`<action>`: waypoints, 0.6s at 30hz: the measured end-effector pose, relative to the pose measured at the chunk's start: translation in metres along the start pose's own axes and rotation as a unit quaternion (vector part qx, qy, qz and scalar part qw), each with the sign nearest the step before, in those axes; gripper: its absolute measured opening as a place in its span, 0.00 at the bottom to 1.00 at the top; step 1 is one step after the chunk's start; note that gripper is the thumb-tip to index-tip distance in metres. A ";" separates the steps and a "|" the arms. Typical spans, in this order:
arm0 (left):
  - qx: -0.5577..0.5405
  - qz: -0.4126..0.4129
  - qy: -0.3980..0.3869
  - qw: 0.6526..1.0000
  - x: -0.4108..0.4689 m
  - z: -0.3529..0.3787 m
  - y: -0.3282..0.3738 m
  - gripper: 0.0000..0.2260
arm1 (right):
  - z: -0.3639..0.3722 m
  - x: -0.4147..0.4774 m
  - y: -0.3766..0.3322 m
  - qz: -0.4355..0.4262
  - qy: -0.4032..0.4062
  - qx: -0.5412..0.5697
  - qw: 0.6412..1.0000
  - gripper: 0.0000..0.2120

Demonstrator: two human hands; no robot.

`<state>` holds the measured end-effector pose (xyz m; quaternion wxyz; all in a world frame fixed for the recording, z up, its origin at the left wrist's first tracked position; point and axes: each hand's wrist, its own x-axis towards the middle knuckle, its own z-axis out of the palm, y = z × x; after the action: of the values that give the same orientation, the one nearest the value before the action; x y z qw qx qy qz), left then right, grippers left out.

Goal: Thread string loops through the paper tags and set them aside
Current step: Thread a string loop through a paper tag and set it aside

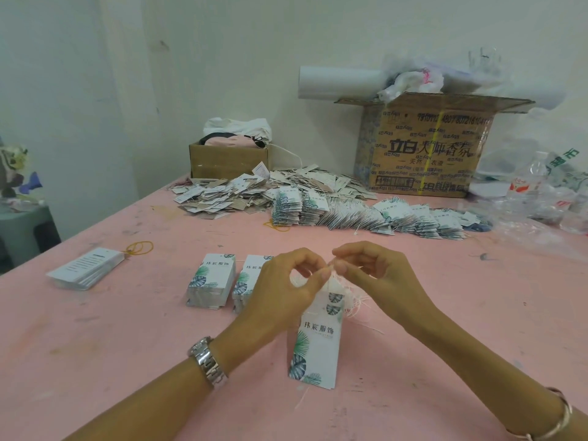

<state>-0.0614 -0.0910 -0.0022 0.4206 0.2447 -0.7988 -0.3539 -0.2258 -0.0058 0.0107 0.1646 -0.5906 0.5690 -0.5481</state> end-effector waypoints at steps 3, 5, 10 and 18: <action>-0.047 -0.008 0.038 0.998 0.005 -0.005 0.004 0.02 | 0.002 -0.003 0.000 0.086 -0.027 0.009 0.996 0.20; -0.091 -0.023 0.072 0.993 0.008 -0.008 0.006 0.02 | 0.009 -0.007 -0.001 0.143 -0.077 0.033 0.986 0.26; -0.200 -0.071 0.138 0.967 0.015 -0.016 0.005 0.03 | 0.030 -0.015 0.001 0.170 -0.124 0.099 0.972 0.25; -0.279 -0.159 0.205 0.925 0.024 -0.025 -0.001 0.05 | 0.029 -0.016 -0.003 0.091 -0.091 0.109 0.986 0.19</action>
<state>-0.0525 -0.1174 0.0189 0.5649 0.3082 -0.5146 -0.5667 -0.1961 -0.0039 -0.0045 0.3280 -0.5619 0.5403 -0.5336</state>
